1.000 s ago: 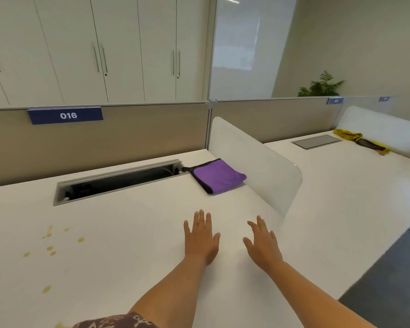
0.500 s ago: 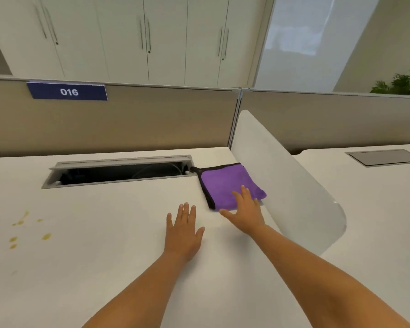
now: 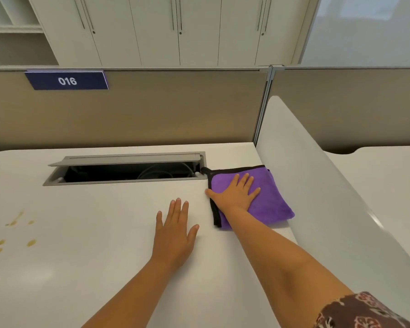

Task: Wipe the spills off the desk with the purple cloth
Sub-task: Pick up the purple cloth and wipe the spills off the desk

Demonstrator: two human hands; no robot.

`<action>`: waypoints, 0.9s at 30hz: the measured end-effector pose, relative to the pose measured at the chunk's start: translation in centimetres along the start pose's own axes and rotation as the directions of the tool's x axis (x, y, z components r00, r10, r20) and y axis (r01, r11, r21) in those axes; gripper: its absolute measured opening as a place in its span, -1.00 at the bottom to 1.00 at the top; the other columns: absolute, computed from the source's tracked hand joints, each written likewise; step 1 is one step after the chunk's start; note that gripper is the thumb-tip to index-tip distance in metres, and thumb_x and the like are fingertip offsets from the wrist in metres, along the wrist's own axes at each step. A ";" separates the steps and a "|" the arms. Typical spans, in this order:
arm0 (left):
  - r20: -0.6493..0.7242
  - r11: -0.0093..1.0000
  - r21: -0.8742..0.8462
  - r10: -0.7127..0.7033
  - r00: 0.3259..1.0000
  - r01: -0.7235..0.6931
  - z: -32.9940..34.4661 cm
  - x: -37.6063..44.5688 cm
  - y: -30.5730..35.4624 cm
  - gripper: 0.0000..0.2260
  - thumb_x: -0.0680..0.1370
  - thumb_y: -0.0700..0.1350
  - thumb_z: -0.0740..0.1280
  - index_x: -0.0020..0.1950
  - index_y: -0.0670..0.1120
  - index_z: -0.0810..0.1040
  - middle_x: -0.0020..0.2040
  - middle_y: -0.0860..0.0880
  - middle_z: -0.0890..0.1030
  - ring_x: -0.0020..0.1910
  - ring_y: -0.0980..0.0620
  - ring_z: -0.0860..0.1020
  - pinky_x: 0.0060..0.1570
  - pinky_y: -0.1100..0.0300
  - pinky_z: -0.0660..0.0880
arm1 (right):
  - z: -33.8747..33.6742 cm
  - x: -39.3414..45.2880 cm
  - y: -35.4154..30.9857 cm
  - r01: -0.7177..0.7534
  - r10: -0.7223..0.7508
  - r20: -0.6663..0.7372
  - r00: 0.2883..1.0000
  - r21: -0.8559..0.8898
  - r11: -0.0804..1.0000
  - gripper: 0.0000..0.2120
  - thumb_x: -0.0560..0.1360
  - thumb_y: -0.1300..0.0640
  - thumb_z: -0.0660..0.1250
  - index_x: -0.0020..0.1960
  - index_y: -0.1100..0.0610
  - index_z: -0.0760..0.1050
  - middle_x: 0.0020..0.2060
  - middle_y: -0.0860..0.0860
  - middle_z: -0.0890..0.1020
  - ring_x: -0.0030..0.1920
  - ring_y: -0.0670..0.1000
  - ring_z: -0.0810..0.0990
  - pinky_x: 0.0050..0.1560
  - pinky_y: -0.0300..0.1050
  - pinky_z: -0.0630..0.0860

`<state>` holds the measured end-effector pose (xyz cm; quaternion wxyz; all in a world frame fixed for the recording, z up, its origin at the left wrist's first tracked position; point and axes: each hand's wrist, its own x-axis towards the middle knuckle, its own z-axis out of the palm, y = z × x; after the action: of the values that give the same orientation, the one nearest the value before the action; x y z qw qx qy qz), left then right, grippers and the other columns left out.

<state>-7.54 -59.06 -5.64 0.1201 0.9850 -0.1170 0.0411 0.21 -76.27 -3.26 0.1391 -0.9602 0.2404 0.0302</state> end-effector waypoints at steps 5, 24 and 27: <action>-0.016 1.000 -0.017 -0.024 1.000 0.023 0.0 0.3 0.2 -0.44 0.59 0.15 -0.06 0.52 0.01 -0.15 0.56 0.00 -0.15 0.53 0.06 -0.21 0.37 0.08 -0.37 | 0.5 0.5 0.2 0.021 -0.022 -0.027 0.999 -0.022 1.000 -0.13 0.48 -0.33 0.08 0.54 0.19 -0.15 0.54 0.19 -0.10 0.54 0.21 -0.15 0.46 0.27 -0.18; -0.088 0.998 0.030 0.049 0.995 -0.047 -5.4 -2.8 -4.4 -0.42 0.58 0.20 -0.08 0.52 0.01 -0.15 0.56 -0.01 -0.17 0.45 0.07 -0.32 0.35 0.03 -0.39 | -2.7 -10.1 0.9 0.167 -0.122 -0.123 0.985 0.486 0.858 -0.52 0.62 0.08 0.10 0.50 0.14 0.13 0.47 0.12 0.28 0.46 0.20 0.23 0.47 0.10 0.19; -0.106 0.997 0.005 0.078 0.991 -0.078 -7.3 -3.8 -6.6 -0.43 0.58 0.19 -0.06 0.52 0.00 -0.13 0.56 -0.02 -0.15 0.52 0.01 -0.22 0.36 0.01 -0.38 | -3.5 -14.1 -1.1 0.200 -0.107 -0.205 0.973 0.514 0.834 -0.54 0.61 0.12 0.13 0.48 0.16 0.18 0.40 0.13 0.39 0.36 0.17 0.38 0.37 0.00 0.32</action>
<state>-10.00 -50.26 -0.51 0.1239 0.9762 -0.1488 0.0981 -11.70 -69.94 2.11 0.3803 -0.8995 0.1721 -0.1294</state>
